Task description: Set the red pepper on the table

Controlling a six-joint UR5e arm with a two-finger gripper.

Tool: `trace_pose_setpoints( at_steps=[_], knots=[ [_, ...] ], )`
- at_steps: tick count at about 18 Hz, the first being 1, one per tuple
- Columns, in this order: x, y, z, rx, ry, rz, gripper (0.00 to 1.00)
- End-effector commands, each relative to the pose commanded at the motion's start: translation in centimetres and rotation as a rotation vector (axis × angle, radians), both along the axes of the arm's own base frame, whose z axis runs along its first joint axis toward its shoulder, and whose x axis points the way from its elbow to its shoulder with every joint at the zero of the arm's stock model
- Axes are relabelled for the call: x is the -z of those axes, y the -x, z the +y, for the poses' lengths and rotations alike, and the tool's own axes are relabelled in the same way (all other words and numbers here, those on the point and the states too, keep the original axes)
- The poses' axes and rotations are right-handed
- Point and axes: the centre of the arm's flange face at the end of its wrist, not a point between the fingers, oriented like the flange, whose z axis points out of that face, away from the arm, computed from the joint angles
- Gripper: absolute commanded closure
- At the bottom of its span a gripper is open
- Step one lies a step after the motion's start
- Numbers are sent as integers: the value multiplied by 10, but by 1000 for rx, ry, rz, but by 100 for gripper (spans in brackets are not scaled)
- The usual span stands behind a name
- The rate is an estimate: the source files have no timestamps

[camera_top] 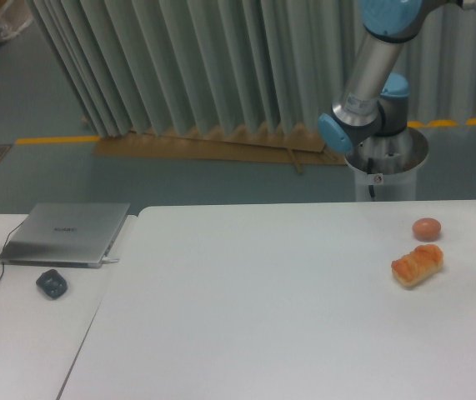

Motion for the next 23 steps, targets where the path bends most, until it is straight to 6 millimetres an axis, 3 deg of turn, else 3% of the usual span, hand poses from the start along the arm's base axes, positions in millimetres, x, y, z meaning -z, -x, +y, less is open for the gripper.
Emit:
trace_pose_setpoints(
  at_steps=[4, 20, 21, 23],
  knots=[
    [10, -8, -3, -8, 0, -13, 0],
    [29, 2, -2, -75, -18, 37, 1],
    [29, 1, -2, -79, -18, 37, 10],
    [27, 1, -1, -99, -16, 47, 47]
  ],
)
